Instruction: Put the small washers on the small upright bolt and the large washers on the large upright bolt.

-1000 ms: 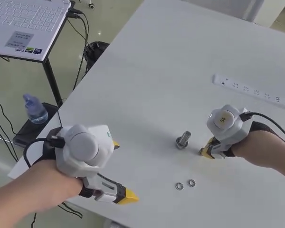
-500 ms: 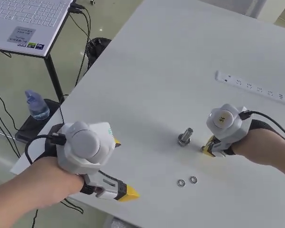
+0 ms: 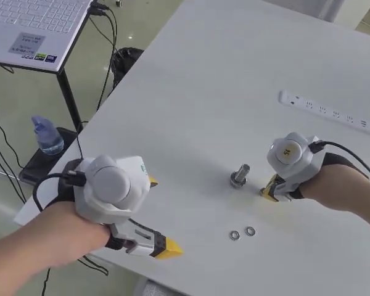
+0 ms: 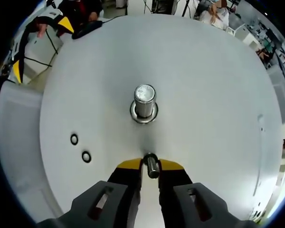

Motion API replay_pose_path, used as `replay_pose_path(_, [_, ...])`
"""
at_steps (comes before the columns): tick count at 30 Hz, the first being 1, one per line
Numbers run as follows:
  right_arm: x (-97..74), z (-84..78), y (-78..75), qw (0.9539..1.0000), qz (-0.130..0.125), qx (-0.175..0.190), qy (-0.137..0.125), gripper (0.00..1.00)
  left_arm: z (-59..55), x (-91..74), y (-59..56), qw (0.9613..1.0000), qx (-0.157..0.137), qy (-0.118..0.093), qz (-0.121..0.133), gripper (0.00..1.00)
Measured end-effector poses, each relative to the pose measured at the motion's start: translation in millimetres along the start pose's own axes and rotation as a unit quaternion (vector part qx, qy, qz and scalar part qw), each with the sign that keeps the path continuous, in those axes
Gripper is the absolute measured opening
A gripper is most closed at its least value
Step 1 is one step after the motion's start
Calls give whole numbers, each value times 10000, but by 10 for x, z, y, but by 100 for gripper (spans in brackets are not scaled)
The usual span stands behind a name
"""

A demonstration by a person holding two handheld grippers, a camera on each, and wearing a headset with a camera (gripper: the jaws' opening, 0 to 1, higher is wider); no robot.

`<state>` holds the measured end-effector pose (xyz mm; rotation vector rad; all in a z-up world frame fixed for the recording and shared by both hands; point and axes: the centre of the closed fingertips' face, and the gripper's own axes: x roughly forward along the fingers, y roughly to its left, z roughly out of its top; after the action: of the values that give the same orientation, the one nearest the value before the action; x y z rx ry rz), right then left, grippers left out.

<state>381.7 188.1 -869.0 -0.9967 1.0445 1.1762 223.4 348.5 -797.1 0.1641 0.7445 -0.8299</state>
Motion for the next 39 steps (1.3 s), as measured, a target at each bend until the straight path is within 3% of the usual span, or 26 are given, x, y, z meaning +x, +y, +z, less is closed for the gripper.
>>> replay_pose_path(9, [-10,-2,12,10000,29,0,-6,14,4,-17,39,9996,246,-1,160,87])
replay_pose_path(15, [-4,-29,-2,10000,74,7,-38,22,-45,8,40,9987,446,134,203,89])
replay_pose_path(21, [-32,-35,1,9999,134,38,-83,26,-6,19,35,9989,421,67,204,93])
replay_pose_path(39, [-181,12,-19,9996,142,14,-252,28,56,19,46,9986,463,73,239,92])
